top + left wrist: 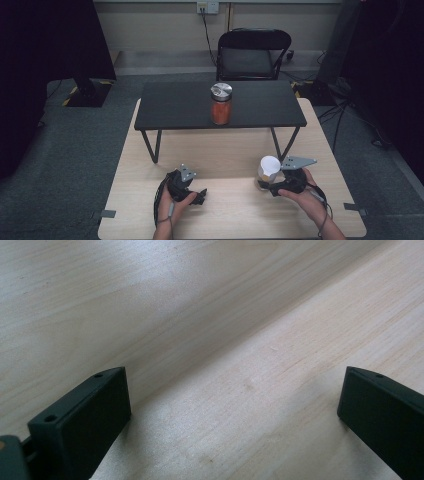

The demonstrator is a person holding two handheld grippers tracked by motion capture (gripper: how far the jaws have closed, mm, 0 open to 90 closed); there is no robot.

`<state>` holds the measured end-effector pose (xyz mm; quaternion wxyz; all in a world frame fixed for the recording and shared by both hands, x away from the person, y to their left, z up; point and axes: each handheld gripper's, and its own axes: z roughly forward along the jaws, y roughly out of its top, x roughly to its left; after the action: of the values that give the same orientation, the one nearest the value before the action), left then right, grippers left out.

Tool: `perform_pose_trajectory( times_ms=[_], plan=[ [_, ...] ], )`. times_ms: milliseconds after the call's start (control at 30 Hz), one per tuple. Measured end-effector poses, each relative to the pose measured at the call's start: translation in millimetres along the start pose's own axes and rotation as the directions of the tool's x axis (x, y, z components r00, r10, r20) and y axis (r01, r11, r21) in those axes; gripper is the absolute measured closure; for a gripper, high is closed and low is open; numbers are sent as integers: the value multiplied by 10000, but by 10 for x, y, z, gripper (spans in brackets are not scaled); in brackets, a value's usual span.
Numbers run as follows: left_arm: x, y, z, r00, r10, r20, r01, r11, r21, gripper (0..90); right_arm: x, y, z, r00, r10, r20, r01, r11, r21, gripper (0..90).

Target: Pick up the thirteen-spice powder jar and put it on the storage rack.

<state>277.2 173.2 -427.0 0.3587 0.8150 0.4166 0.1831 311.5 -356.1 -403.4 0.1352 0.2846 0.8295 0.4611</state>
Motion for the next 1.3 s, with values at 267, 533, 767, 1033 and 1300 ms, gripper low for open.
perform_pose_trajectory(
  times_ms=[267,533,767,1033,1300],
  plan=[
    [0,0,0,10000,0,0,0,10000,0,0,38,-51,16,9982,-570,163,576,9976,-375,302],
    [0,0,0,10000,-1,0,1,10000,1,0,55,-49,14,9962,-842,214,850,9956,-390,307],
    [0,0,0,10000,1,-1,-1,10000,1,0,54,-16,47,9967,-813,36,814,9959,-396,307],
    [0,0,0,10000,0,0,0,10000,1,0,54,69,109,9961,-810,-356,795,9960,-416,307],
    [0,1,0,10000,4,0,-4,10000,4,0,72,209,163,9934,-938,-663,907,9947,-478,307]
  ],
)
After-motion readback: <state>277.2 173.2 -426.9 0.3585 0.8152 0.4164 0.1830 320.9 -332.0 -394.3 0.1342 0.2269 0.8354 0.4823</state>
